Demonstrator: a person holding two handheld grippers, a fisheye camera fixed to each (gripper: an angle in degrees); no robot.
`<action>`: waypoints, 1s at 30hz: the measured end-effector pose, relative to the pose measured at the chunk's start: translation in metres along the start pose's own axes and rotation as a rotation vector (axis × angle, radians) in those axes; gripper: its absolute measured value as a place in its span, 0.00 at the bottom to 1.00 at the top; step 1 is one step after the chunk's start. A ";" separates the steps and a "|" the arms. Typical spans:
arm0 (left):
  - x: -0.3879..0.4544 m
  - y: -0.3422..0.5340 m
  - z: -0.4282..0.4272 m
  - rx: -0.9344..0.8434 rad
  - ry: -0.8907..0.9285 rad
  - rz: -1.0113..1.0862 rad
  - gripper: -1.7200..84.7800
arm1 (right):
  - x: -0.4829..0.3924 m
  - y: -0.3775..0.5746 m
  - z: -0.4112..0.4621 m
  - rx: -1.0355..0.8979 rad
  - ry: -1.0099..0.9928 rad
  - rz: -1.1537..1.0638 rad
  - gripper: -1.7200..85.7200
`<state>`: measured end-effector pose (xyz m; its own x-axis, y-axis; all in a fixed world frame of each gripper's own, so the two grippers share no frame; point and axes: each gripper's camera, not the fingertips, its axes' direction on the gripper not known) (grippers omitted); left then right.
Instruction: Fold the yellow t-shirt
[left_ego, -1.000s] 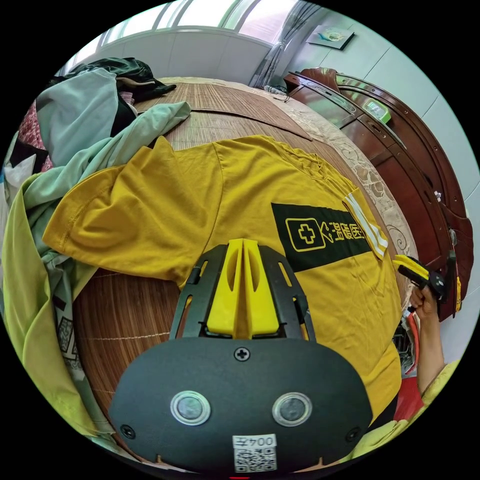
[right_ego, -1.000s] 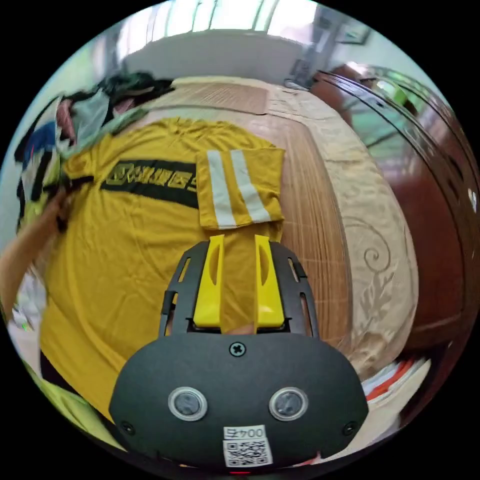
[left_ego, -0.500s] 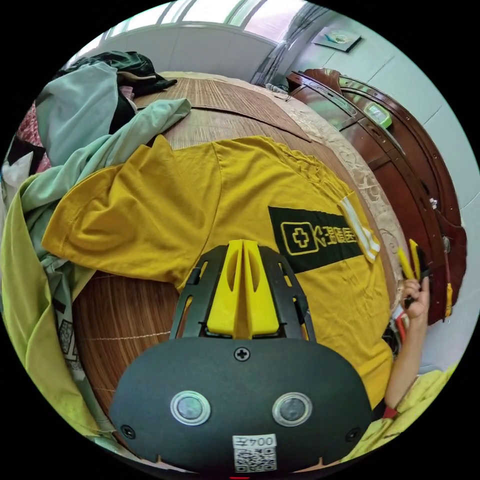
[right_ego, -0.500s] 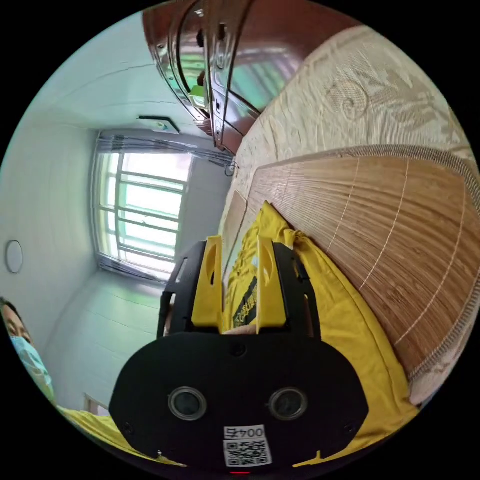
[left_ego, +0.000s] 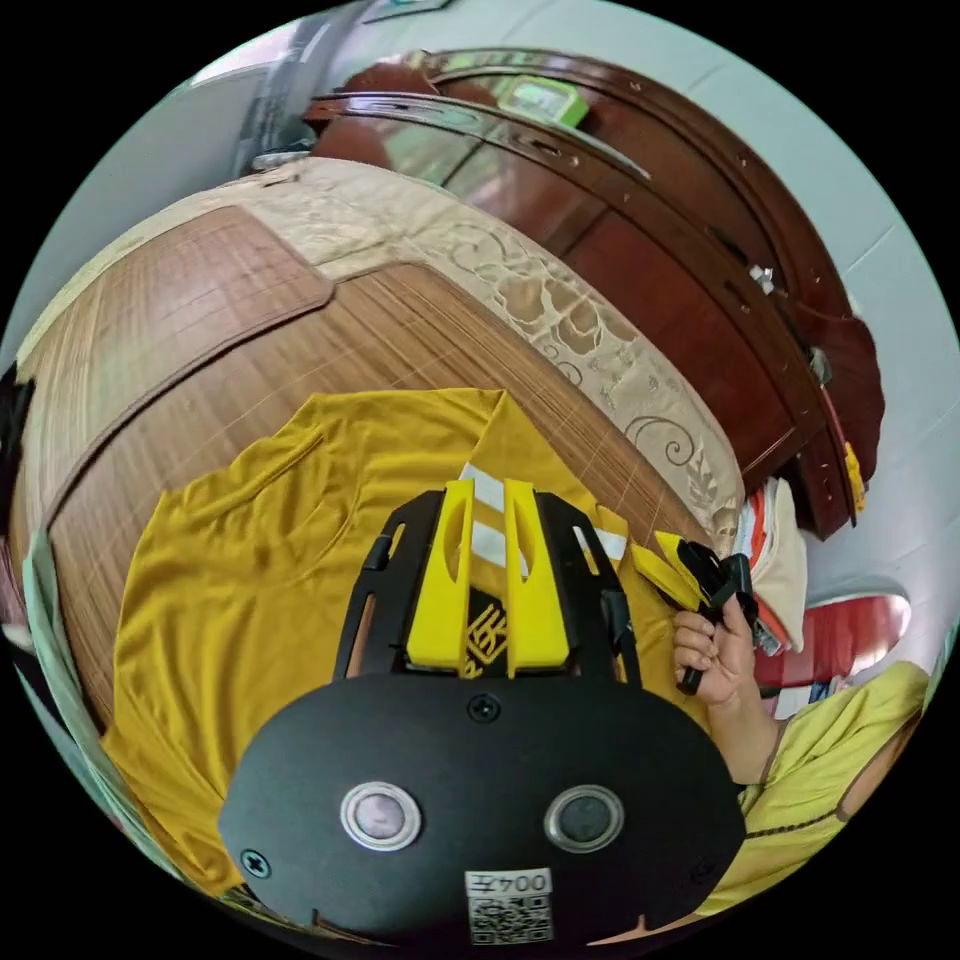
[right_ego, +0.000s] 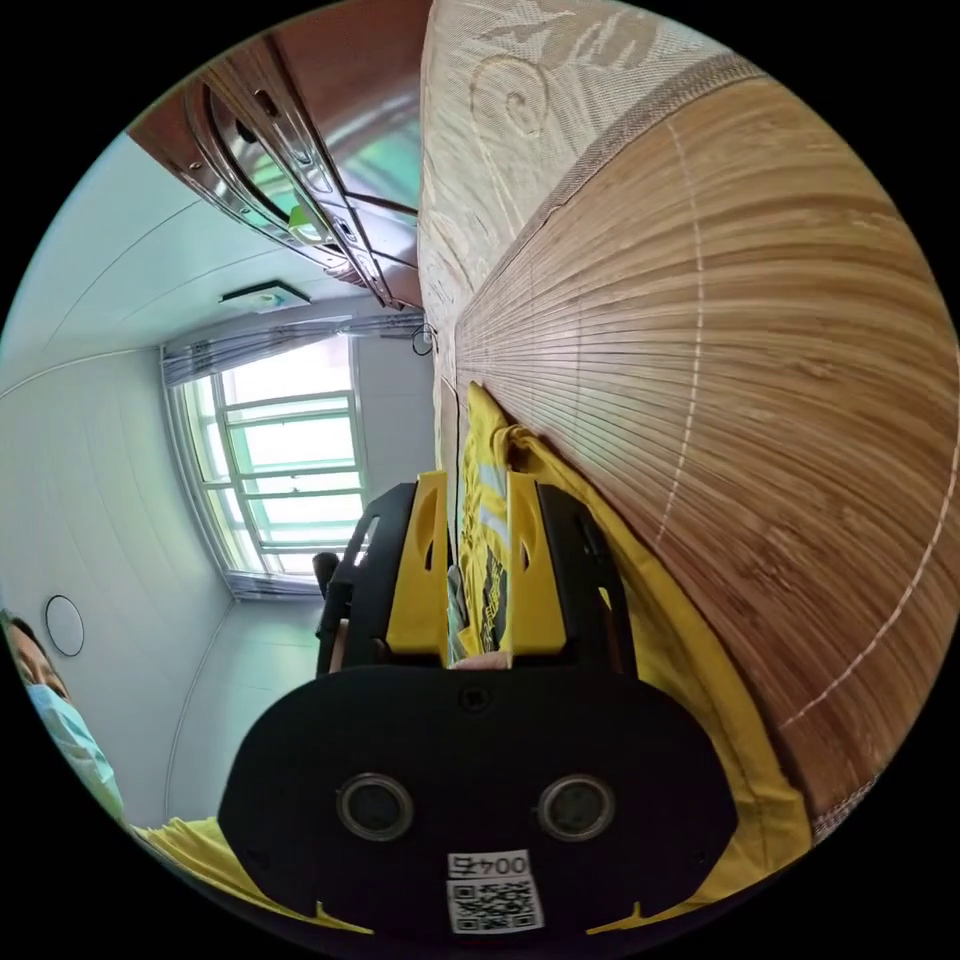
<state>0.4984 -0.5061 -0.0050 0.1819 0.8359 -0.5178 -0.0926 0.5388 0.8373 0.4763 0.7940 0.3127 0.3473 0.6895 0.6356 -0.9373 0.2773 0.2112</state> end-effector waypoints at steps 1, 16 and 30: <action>0.005 -0.016 0.022 -0.019 0.009 0.025 0.07 | 0.001 0.000 -0.002 0.001 0.005 -0.004 0.13; -0.037 -0.045 0.192 -0.138 -0.043 0.098 0.09 | 0.023 0.004 -0.008 -0.043 -0.010 -0.046 0.15; -0.090 -0.011 0.259 -0.163 0.032 0.106 0.05 | 0.032 0.007 0.007 -0.086 0.075 -0.047 0.08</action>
<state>0.7366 -0.6148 0.0777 0.1313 0.8904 -0.4358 -0.2669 0.4551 0.8495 0.4809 0.8126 0.3397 0.3947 0.7218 0.5685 -0.9151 0.3644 0.1726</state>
